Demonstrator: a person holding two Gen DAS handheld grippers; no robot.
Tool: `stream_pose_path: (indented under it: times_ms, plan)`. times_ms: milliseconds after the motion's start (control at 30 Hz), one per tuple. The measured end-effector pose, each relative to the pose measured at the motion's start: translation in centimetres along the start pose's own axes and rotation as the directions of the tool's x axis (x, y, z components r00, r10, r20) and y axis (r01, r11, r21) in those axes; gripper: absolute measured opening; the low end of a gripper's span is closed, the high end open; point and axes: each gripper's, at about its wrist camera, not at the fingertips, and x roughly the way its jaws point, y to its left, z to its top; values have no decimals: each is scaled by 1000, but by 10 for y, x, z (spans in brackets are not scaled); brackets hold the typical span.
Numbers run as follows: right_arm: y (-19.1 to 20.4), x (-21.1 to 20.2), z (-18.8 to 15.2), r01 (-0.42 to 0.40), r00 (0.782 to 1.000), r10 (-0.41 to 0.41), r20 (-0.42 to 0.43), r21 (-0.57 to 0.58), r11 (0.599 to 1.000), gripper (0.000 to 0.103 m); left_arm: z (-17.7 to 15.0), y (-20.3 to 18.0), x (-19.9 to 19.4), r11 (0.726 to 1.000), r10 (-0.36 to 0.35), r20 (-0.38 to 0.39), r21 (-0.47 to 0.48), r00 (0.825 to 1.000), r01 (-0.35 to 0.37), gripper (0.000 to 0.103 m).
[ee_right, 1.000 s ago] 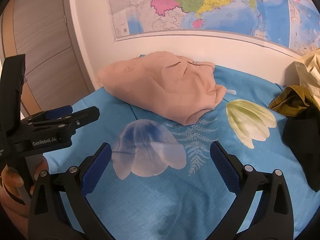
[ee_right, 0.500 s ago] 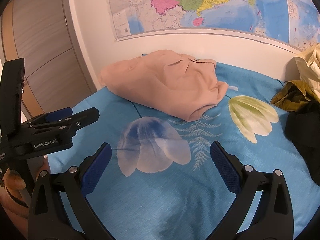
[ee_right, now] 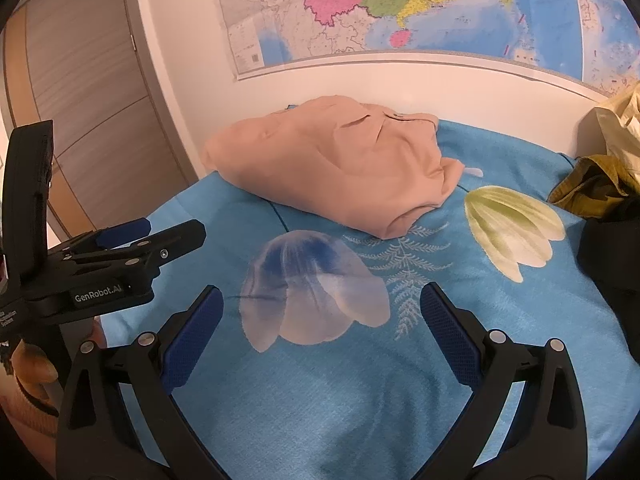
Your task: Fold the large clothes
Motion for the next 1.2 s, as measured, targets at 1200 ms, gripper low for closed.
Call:
stream_pose_path:
  times_ms: [1200]
  plan:
    - [0,-1,0,24,999,-24,20,25,999,97,-5,-10,2,1000,21,4,19,1000,-21,96]
